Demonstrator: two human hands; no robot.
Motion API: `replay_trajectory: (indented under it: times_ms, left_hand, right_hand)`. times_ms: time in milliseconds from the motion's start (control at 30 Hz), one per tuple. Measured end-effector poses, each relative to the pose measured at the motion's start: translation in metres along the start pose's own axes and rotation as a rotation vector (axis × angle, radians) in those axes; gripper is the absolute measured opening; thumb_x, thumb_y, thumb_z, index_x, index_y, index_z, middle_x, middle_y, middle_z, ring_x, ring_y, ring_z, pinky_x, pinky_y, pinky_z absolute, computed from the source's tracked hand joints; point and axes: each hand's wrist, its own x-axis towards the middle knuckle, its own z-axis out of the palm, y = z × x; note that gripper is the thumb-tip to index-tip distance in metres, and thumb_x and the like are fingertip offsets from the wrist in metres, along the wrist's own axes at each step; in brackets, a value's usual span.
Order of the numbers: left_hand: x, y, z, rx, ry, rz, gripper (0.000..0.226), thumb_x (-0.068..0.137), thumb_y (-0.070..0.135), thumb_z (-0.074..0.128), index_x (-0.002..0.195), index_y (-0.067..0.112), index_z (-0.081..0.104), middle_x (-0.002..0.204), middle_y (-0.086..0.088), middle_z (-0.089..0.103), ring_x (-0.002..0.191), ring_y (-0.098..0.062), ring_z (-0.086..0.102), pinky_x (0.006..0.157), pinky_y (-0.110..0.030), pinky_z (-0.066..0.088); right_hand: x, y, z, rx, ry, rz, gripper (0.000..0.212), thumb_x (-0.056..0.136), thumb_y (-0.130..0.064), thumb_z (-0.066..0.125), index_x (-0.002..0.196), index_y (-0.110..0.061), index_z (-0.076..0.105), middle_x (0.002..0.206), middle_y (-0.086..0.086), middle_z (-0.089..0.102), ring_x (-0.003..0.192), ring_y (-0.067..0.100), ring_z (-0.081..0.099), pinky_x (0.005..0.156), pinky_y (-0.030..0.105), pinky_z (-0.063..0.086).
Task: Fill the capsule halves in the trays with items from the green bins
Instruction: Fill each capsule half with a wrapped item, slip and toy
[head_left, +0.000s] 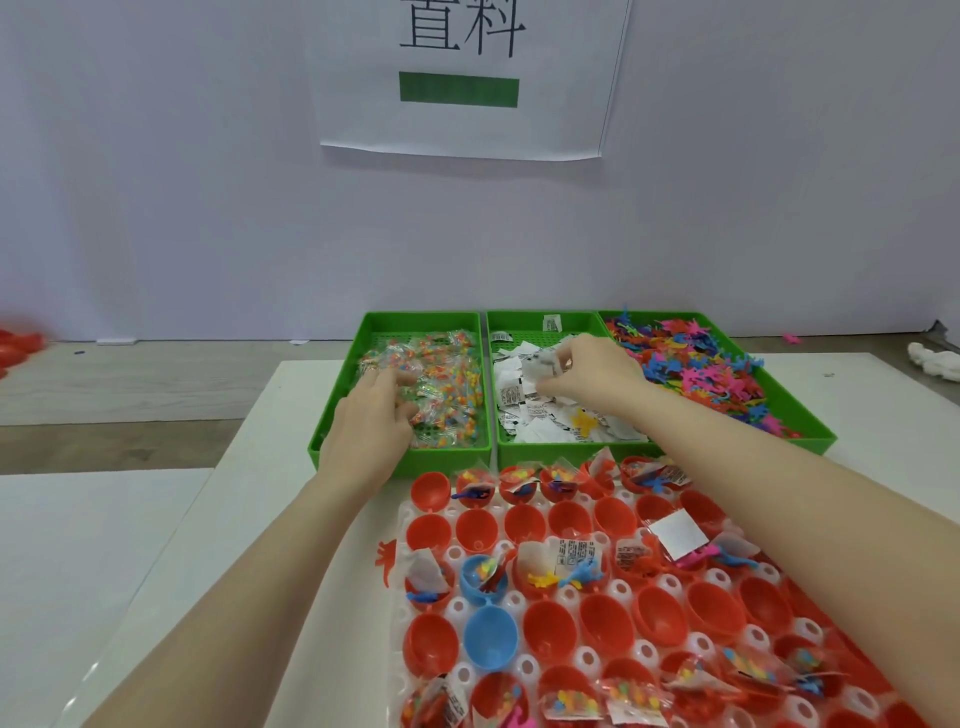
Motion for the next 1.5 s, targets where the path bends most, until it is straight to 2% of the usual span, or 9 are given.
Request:
replay_trajectory:
  times_ms: [133, 233, 367, 567, 767, 967, 1233, 1333, 1500]
  left_hand:
    - [-0.003, -0.001, 0.0, -0.088, 0.054, 0.036, 0.014, 0.089, 0.015, 0.06, 0.103, 0.015, 0.059, 0.078, 0.005, 0.053, 0.064, -0.009, 0.056, 0.064, -0.028, 0.05]
    - [-0.007, 0.001, -0.004, -0.232, 0.142, 0.024, 0.009, 0.082, 0.012, 0.069, 0.09, 0.013, 0.065, 0.073, 0.012, 0.056, 0.063, 0.003, 0.052, 0.054, -0.006, 0.042]
    - [-0.01, 0.014, -0.019, -0.497, 0.352, -0.131, 0.009, 0.077, 0.017, 0.074, 0.081, 0.014, 0.066, 0.076, 0.002, 0.064, 0.069, -0.011, 0.057, 0.067, -0.017, 0.046]
    - [-0.033, 0.051, -0.034, -0.77, 0.351, -0.206, 0.011, 0.079, 0.016, 0.072, 0.088, 0.01, 0.069, 0.074, 0.002, 0.066, 0.068, -0.011, 0.064, 0.068, -0.021, 0.052]
    - [-0.079, 0.093, -0.044, -1.107, 0.036, -0.231, 0.01, 0.08, 0.011, 0.067, 0.071, 0.016, 0.071, 0.066, 0.001, 0.071, 0.075, -0.009, 0.068, 0.065, -0.012, 0.052]
    - [-0.113, 0.133, -0.048, -1.198, -0.106, -0.197, 0.022, 0.055, 0.023, 0.073, 0.074, 0.012, 0.073, 0.071, -0.004, 0.073, 0.066, -0.012, 0.07, 0.059, -0.013, 0.051]
    - [-0.142, 0.167, -0.055, -1.31, -0.301, -0.075, 0.019, 0.069, 0.024, 0.064, 0.078, 0.013, 0.076, 0.076, -0.007, 0.074, 0.073, -0.012, 0.071, 0.064, -0.014, 0.053]
    - [-0.148, 0.174, -0.057, -1.23, -0.286, 0.026, 0.016, 0.064, 0.02, 0.07, 0.079, 0.018, 0.076, 0.074, 0.0, 0.074, 0.072, -0.007, 0.07, 0.061, -0.011, 0.05]
    - [-0.151, 0.178, -0.055, -1.145, -0.175, 0.065, 0.024, 0.071, -0.006, 0.071, 0.072, 0.018, 0.074, 0.066, 0.0, 0.073, 0.062, -0.01, 0.07, 0.057, -0.013, 0.051]
  right_hand:
    - [-0.01, 0.004, -0.017, 0.115, 0.056, -0.054, 0.021, 0.081, -0.038, 0.067, 0.078, -0.017, 0.07, 0.071, -0.009, 0.059, 0.057, 0.01, 0.047, 0.06, 0.03, 0.042]
    - [-0.018, 0.009, -0.029, 0.05, 0.077, -0.046, 0.034, 0.08, -0.042, 0.068, 0.057, -0.019, 0.059, 0.047, -0.01, 0.043, 0.045, 0.006, 0.036, 0.048, 0.024, 0.028]
    - [-0.028, 0.016, -0.04, -0.182, 0.103, 0.023, 0.061, 0.068, -0.055, 0.072, 0.046, -0.018, 0.028, 0.044, -0.007, 0.028, 0.044, 0.014, 0.032, 0.049, 0.025, 0.024]
    - [-0.039, 0.025, -0.041, -0.2, 0.036, -0.044, 0.056, 0.091, -0.051, 0.046, 0.049, -0.015, 0.037, 0.046, -0.006, 0.04, 0.043, 0.012, 0.036, 0.048, 0.024, 0.024]
    - [-0.072, 0.011, -0.057, 0.321, -0.098, -0.089, 0.048, 0.098, -0.024, 0.042, 0.052, -0.016, 0.033, 0.049, -0.003, 0.025, 0.041, 0.009, 0.022, 0.039, 0.011, 0.026]
    - [-0.154, -0.021, -0.086, 0.839, -0.197, -0.201, 0.044, 0.079, -0.043, 0.049, 0.04, -0.025, 0.06, 0.04, -0.011, 0.027, 0.037, 0.004, 0.02, 0.042, 0.011, 0.021]
    - [-0.199, -0.018, -0.089, 0.736, 0.161, -0.273, 0.05, 0.076, -0.046, 0.05, 0.049, -0.006, 0.065, 0.038, 0.007, 0.044, 0.038, 0.011, 0.042, 0.044, 0.021, 0.035]
    - [-0.205, -0.014, -0.088, 0.603, 0.295, -0.253, 0.057, 0.071, -0.057, 0.046, 0.051, -0.007, 0.065, 0.034, -0.004, 0.034, 0.035, 0.008, 0.034, 0.042, 0.013, 0.027]
    - [-0.212, -0.016, -0.089, 0.657, 0.262, -0.161, 0.059, 0.067, -0.061, 0.048, 0.054, -0.008, 0.069, 0.038, 0.004, 0.048, 0.037, 0.005, 0.041, 0.045, 0.012, 0.033]
